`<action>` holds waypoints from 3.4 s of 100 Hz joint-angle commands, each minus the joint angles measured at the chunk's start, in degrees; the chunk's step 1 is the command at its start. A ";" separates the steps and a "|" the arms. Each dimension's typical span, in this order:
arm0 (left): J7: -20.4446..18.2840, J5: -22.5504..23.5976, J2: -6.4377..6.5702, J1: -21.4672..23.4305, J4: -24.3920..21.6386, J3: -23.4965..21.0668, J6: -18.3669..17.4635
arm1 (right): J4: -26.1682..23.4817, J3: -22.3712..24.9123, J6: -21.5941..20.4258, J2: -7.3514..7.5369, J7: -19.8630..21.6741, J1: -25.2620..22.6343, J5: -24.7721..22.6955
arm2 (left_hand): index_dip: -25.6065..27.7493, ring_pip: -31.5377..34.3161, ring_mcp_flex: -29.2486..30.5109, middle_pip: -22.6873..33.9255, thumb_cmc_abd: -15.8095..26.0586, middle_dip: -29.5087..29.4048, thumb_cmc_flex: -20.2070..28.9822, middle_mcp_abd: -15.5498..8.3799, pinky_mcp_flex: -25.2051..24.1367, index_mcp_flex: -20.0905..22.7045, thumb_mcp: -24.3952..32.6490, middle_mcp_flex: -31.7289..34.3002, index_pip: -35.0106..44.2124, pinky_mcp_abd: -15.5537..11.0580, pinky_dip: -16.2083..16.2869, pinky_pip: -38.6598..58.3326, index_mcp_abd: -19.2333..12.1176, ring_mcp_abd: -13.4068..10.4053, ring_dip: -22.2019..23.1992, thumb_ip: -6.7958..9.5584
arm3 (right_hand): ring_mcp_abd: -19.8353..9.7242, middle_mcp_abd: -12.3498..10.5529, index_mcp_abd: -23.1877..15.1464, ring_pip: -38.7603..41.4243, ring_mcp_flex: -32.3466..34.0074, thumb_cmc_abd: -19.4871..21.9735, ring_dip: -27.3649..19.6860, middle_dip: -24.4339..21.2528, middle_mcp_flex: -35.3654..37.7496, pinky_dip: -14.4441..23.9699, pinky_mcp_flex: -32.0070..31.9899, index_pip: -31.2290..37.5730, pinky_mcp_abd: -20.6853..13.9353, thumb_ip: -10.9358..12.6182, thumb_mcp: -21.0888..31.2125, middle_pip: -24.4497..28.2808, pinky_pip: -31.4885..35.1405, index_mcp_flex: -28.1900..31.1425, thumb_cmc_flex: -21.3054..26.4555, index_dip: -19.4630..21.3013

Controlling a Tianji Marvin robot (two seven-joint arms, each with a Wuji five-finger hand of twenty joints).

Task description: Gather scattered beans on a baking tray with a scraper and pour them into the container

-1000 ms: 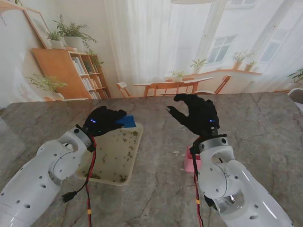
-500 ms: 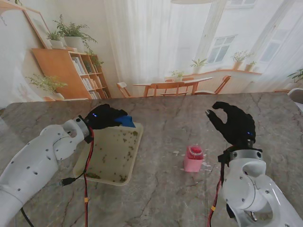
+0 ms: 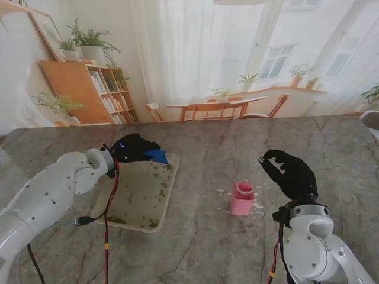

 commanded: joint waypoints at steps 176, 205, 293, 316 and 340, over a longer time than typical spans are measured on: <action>-5.07 -4.16 0.31 2.21 3.02 0.64 -8.47 | 6.60 -0.76 -8.54 -1.05 -0.28 2.17 7.60 | -4.68 -7.30 3.72 -4.11 7.67 0.49 6.93 -5.71 2.84 2.08 5.33 3.19 4.00 -3.91 -5.43 -4.17 -8.83 -4.36 -5.14 -2.94 | -2.78 -2.63 -4.07 -1.43 0.94 -1.30 1.09 1.78 1.38 0.53 -0.07 3.61 -0.51 0.77 4.55 -0.35 -0.27 2.23 -1.64 1.22; -11.19 -0.92 2.08 10.26 -5.63 -9.59 -10.33 | 6.73 -0.99 -8.14 -1.14 -0.62 2.37 7.70 | -4.05 -8.52 4.47 -4.63 7.21 0.95 6.93 -6.45 3.39 2.92 5.34 4.22 4.30 -3.49 -5.89 -5.01 -9.86 -4.22 -5.25 -3.07 | -2.73 -2.79 -4.04 -1.40 0.95 -1.26 1.14 1.83 1.51 0.91 -0.11 3.61 -0.16 0.77 4.45 -0.30 -0.25 2.26 -1.63 1.18; -19.12 1.05 3.36 25.64 -19.28 -22.57 -12.82 | 6.49 -0.76 -6.80 -1.42 -1.49 2.17 8.04 | -2.99 -8.56 6.98 -5.08 5.30 2.28 6.92 -6.04 5.01 5.47 5.77 7.51 5.02 -2.07 -5.38 -5.01 -10.66 -3.32 -4.38 -3.67 | -2.75 -2.72 -3.80 -1.36 0.93 -1.14 1.18 1.90 1.70 1.88 -0.19 3.56 0.23 0.81 4.19 -0.24 -0.44 2.47 -1.29 1.17; -23.63 -1.14 3.58 29.66 -23.58 -25.75 -12.15 | 6.38 -0.65 -6.60 -1.46 -1.61 2.01 8.06 | -3.34 -5.87 8.75 -4.08 3.97 2.94 6.93 -5.35 6.50 7.40 6.22 9.96 4.34 -1.25 -3.86 -2.97 -10.04 -2.85 -2.58 -3.77 | -2.74 -2.67 -3.88 -1.37 0.92 -1.16 1.17 1.88 1.63 2.02 -0.27 3.56 0.44 0.81 4.17 -0.28 -0.52 2.53 -1.35 1.16; -27.94 -5.60 3.80 32.44 -25.25 -27.81 -10.75 | 6.30 -0.56 -6.37 -1.52 -1.85 1.87 8.01 | -3.48 -3.41 10.70 -3.79 2.82 2.31 6.92 -4.62 8.70 8.75 7.02 12.05 3.66 -0.81 -2.56 -0.32 -9.26 -2.53 -1.10 -3.86 | -2.85 -2.81 -3.99 -1.40 0.87 -1.12 1.16 1.89 1.65 2.28 -0.39 3.68 0.95 0.81 4.17 -0.27 -0.52 2.69 -1.31 1.21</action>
